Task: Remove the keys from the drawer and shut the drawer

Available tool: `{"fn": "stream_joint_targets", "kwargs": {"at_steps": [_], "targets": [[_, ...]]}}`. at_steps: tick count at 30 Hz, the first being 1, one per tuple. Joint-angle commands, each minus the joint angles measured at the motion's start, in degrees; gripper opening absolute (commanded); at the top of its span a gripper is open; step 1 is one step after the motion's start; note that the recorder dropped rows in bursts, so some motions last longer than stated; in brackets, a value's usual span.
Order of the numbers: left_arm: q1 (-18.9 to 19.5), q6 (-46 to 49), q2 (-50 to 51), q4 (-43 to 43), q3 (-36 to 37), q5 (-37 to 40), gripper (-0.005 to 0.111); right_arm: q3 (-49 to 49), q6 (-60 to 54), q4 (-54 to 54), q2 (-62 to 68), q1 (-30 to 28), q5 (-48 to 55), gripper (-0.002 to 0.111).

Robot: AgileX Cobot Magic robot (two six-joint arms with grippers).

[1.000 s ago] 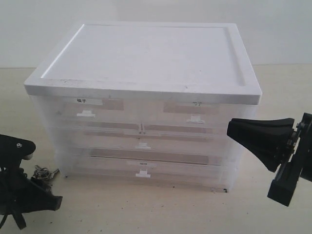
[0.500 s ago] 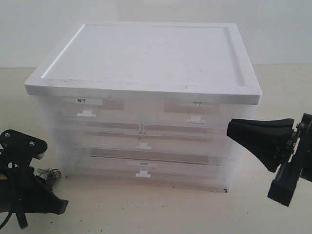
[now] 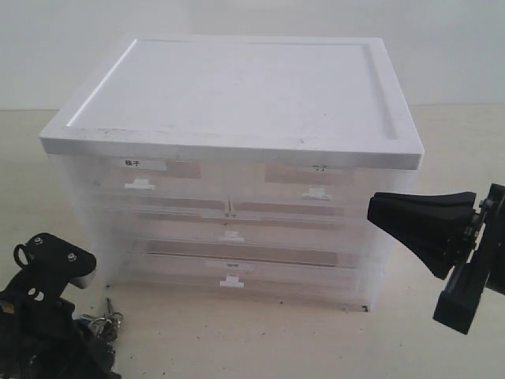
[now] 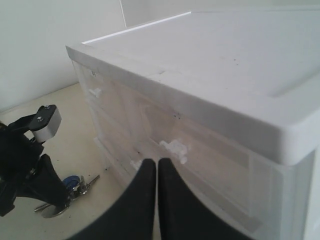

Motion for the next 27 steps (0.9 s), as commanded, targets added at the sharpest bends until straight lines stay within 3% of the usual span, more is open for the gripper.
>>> {"fn": "stream_joint_targets", "kwargs": {"at_steps": [1, 11, 18, 27], "targets": [[-4.28, -0.29, 1.14, -0.96, 1.47, 5.19, 0.004, -0.23, -0.09, -0.38, 0.03, -0.07, -0.59, 0.0], [-9.16, 2.2, 6.75, -0.96, -8.91, 5.63, 0.004, -0.23, -0.09, -0.38, 0.03, -0.07, -0.38, 0.0], [-9.42, 5.7, 15.31, -0.96, -16.69, 7.4, 0.004, -0.23, -0.09, -0.38, 0.03, -0.07, -0.38, 0.0], [-17.07, 8.46, 19.2, -0.96, -23.04, 8.16, 0.004, -0.23, -0.09, -0.07, 0.03, -0.07, -0.49, 0.0]]}}
